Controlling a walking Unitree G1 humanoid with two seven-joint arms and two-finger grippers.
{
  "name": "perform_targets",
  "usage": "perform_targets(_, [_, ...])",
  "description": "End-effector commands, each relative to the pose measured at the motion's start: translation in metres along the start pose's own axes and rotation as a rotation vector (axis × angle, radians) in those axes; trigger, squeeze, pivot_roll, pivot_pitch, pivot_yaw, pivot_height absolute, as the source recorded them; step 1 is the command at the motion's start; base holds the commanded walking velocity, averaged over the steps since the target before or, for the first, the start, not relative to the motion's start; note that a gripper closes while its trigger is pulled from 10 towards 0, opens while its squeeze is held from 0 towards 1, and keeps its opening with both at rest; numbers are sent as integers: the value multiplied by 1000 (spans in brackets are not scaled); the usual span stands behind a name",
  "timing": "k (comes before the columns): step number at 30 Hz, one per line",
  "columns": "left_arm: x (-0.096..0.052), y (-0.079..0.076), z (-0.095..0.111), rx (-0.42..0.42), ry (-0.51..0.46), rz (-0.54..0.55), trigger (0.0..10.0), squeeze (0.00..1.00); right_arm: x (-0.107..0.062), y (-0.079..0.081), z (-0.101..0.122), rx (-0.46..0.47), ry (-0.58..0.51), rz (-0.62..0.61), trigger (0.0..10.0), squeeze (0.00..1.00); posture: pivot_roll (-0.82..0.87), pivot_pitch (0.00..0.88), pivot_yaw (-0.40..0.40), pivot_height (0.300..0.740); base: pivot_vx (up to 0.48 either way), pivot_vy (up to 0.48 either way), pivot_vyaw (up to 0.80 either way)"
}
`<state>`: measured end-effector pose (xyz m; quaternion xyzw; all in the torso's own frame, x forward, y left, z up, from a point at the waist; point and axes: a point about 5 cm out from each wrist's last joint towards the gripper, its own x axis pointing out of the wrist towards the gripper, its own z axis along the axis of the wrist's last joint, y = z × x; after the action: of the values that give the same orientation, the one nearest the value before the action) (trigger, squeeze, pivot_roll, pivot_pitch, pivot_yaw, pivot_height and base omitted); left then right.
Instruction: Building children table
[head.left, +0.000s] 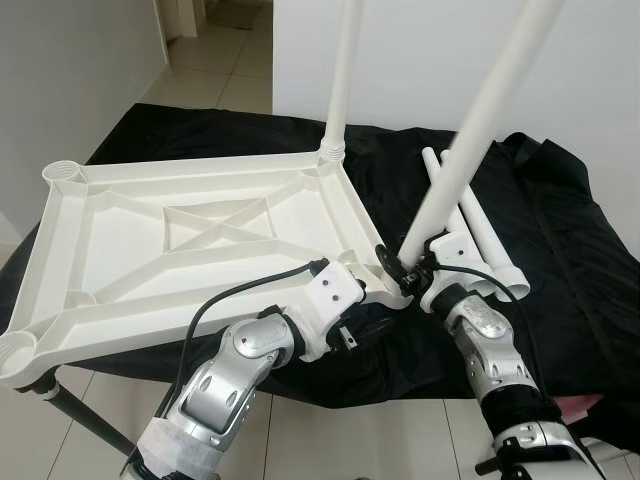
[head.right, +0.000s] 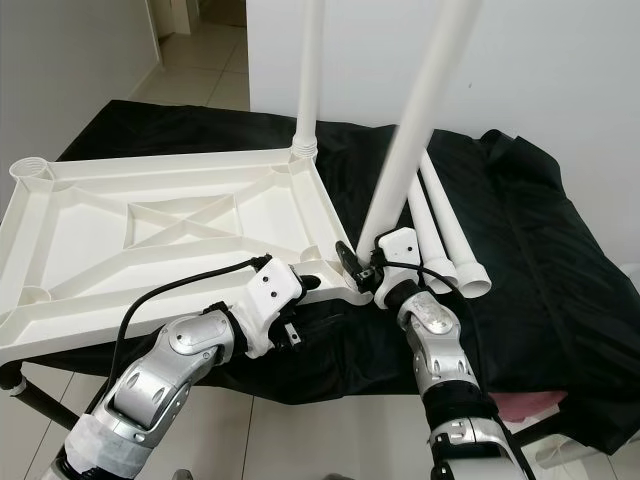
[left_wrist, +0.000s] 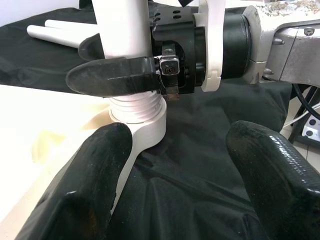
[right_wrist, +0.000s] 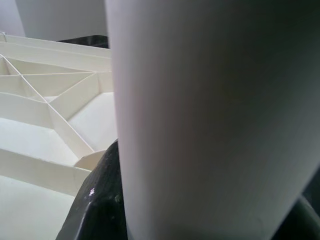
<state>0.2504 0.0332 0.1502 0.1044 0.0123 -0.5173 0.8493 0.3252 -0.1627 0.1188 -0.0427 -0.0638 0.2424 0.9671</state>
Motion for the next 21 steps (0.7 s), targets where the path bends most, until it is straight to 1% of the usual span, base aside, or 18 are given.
perform_targets(1, [0,7,-1,8,1,119,10000,0,-1,1,-4,-14,12,22,0,0,23,14,-65,740,0,0,0])
perform_targets(7, [0,8,-1,18,-1,125,10000,0,-2,2,-8,4,22,13,0,0,27,12,-66,740,0,0,0])
perform_targets(8, [0,9,0,19,-2,127,10000,0,-3,3,-9,14,24,5,4431,0,26,9,-66,740,0,0,0])
perform_targets(9, [-1,9,0,19,-3,128,10000,0,-3,3,-10,20,25,0,4431,0,26,9,-66,740,0,0,0])
perform_targets(10, [-1,9,0,20,-3,129,10000,0,-3,3,-11,24,29,-6,10000,0,26,9,-65,740,0,0,0])
perform_targets(14, [0,10,0,22,-4,129,10000,0,-3,6,-13,41,37,-18,10000,0,26,8,-64,740,0,0,0])
perform_targets(15, [0,10,1,25,-5,129,10000,0,-3,7,-15,67,41,-28,10000,0,26,7,-62,740,0,0,0])
perform_targets(17, [0,11,1,25,-6,129,10000,0,-3,8,-18,78,51,-36,10000,0,26,7,-62,740,0,0,0])
perform_targets(21, [0,11,1,25,-6,129,10000,0,-3,8,-18,78,51,-36,10000,0,26,7,-62,740,0,0,0])
